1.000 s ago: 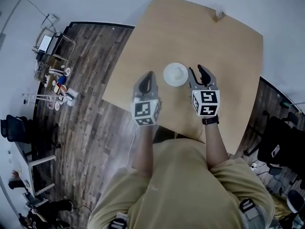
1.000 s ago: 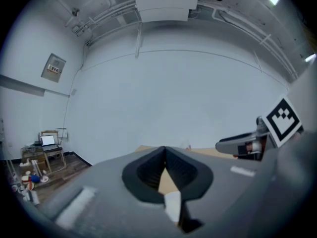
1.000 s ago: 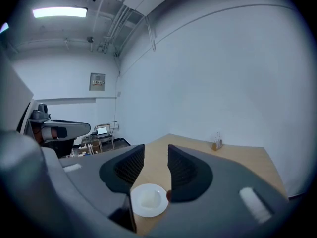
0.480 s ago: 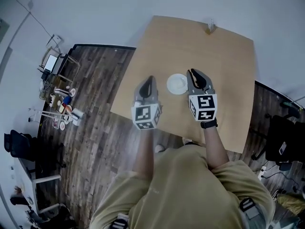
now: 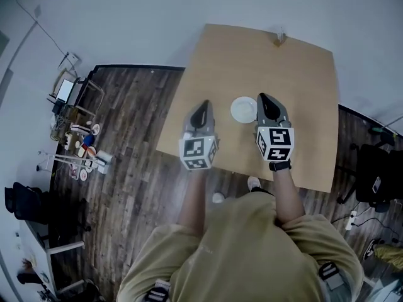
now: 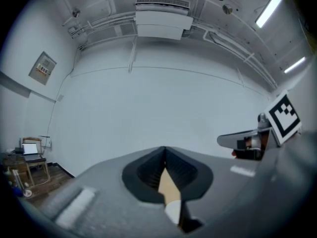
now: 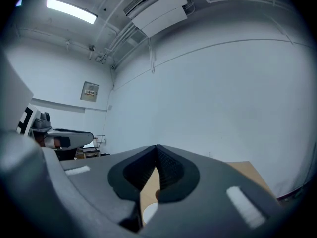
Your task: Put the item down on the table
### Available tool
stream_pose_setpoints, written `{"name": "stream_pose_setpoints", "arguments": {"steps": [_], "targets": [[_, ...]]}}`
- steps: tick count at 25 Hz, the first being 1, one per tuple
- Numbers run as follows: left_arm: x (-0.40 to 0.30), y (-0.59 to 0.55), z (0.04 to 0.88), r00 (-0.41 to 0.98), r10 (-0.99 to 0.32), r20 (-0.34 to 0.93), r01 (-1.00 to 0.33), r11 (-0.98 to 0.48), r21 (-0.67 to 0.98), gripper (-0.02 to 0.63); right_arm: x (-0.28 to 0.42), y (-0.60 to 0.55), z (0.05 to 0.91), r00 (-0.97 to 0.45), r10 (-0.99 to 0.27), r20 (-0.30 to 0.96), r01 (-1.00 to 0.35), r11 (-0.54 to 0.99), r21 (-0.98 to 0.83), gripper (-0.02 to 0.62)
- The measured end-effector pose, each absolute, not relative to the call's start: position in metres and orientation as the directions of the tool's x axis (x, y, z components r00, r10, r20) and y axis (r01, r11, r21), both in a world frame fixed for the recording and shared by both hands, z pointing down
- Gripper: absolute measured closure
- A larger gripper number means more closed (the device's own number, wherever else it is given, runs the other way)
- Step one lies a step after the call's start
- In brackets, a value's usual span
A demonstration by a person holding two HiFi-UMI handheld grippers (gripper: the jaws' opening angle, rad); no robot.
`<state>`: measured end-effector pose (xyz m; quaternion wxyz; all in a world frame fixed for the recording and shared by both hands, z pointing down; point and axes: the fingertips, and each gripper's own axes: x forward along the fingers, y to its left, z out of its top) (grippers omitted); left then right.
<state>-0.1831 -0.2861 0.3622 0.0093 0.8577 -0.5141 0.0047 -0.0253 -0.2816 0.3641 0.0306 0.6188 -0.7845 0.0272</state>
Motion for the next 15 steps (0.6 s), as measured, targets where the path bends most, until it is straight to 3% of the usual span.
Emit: {"name": "stream_pose_setpoints", "arguments": {"steps": [15], "targets": [[-0.135,-0.283,0.35,0.567,-0.823,-0.009,-0.822,-0.567,0.046,0.604,-0.022,-0.287,0.353,-0.249,-0.966,0.067,-0.967,0.252,0.045,0.588]]}}
